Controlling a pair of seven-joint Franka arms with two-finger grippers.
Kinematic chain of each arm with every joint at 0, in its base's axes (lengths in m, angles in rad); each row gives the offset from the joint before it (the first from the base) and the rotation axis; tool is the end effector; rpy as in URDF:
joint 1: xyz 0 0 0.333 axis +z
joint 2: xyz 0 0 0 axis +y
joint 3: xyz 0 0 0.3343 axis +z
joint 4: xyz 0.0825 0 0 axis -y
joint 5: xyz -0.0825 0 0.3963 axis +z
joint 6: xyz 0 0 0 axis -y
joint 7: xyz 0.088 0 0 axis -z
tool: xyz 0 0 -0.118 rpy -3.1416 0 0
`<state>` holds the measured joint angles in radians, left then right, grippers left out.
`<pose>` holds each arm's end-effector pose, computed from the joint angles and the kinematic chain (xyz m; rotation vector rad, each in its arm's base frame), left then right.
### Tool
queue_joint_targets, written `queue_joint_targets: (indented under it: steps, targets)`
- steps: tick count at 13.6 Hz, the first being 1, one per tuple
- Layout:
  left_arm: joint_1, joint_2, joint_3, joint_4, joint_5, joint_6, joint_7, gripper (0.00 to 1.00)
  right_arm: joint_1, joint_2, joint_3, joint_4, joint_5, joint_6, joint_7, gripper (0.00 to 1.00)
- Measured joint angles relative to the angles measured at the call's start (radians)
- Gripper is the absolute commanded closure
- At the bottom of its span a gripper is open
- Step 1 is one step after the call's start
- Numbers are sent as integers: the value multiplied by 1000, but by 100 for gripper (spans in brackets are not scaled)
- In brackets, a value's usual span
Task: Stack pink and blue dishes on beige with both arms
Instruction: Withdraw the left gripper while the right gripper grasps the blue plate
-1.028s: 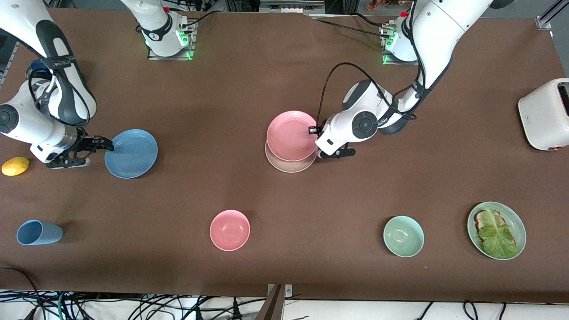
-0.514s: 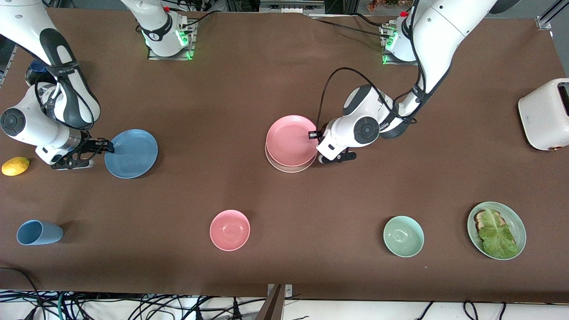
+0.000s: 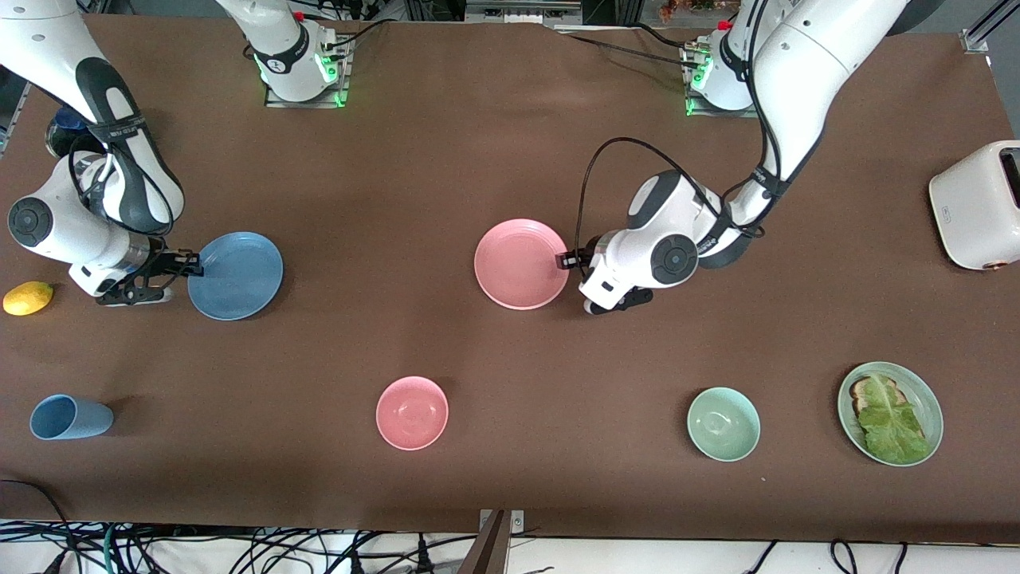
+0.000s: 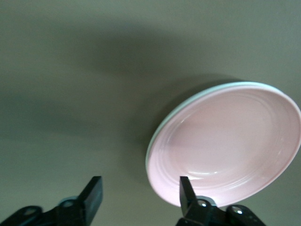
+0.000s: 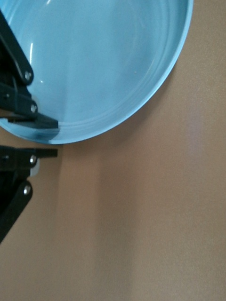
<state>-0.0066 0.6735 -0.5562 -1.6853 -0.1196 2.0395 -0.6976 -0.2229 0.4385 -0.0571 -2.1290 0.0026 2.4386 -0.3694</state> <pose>0.5806 -0.3321 0.2406 2.8195 0.3756 -0.6491 0.5509 -0.1589 0.1847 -3.1128 -0.1420 0.2010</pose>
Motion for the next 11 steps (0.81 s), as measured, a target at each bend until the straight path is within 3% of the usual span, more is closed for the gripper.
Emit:
queue_joint_targets:
  steps: [1,4,11]
  targets:
    - [17,-1,9,47,24,-69,18,0,0,0,0,1,0,2,0,99]
    - [85,-4,19,149,140,-219,83,0,0,-11,2,0,1,-5,-1,100]
    - [313,-34,29,175,232,-298,324,0,0,-27,19,30,5,-46,-5,100]
